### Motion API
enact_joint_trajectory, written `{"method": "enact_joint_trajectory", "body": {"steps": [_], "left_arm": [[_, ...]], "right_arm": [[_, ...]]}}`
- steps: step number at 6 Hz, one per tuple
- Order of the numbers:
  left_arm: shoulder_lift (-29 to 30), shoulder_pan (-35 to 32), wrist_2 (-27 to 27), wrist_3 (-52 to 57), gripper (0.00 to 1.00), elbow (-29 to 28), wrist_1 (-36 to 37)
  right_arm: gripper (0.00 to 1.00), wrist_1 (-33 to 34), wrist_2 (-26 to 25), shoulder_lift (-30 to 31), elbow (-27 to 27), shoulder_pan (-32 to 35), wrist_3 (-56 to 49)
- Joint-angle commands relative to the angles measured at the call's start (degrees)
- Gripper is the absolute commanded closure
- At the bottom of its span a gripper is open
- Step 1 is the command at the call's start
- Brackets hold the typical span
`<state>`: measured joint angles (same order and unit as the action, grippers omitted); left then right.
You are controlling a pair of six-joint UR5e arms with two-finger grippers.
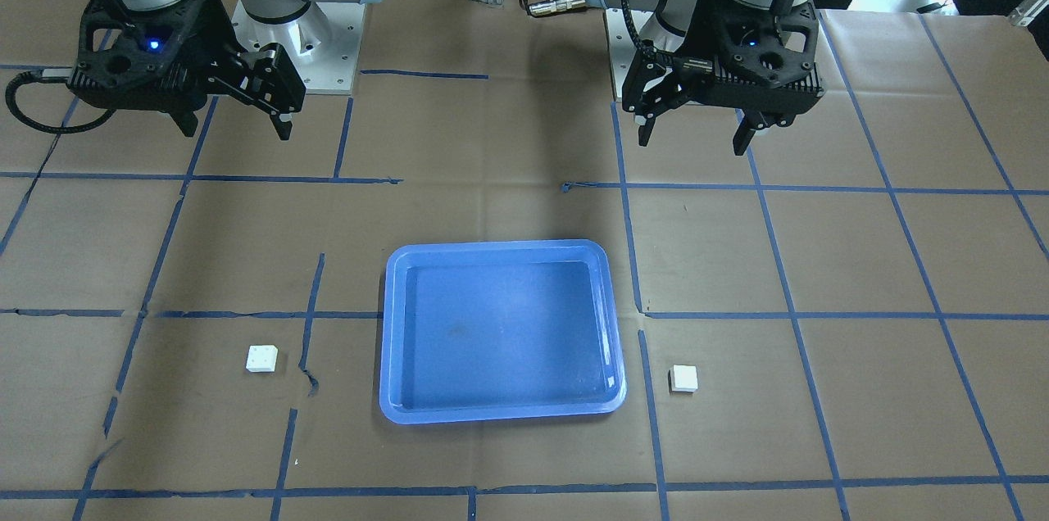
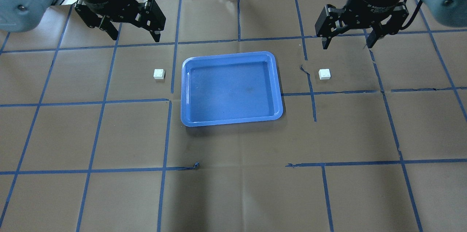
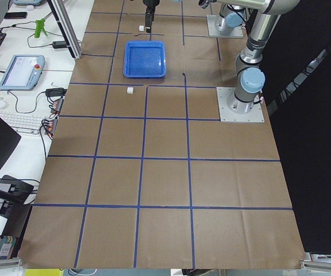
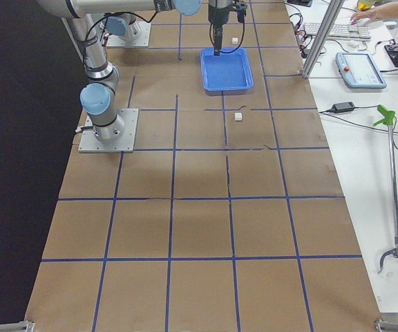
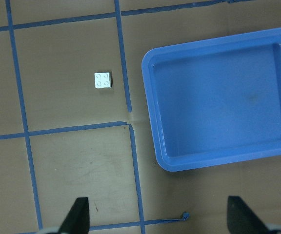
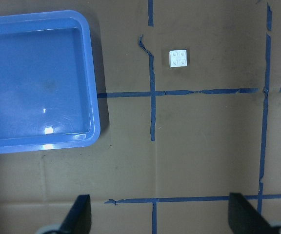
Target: Assemble white blocks and place on blue tray
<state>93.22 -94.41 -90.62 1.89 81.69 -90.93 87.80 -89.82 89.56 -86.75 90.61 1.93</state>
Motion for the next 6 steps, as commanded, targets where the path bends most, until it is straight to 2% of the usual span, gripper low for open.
{"method": "enact_joint_trajectory", "body": {"steps": [1,6], "left_arm": [[-0.14,0.01,-0.08,0.04,0.01,-0.04,-0.03],[-1.37,0.54,0.27,-0.22,0.01,0.49,-0.56]], "right_arm": [[0.0,0.0,0.0,0.0,0.0,0.09,0.0],[0.0,-0.18,0.7,-0.17,0.26,0.18,-2.09]]}}
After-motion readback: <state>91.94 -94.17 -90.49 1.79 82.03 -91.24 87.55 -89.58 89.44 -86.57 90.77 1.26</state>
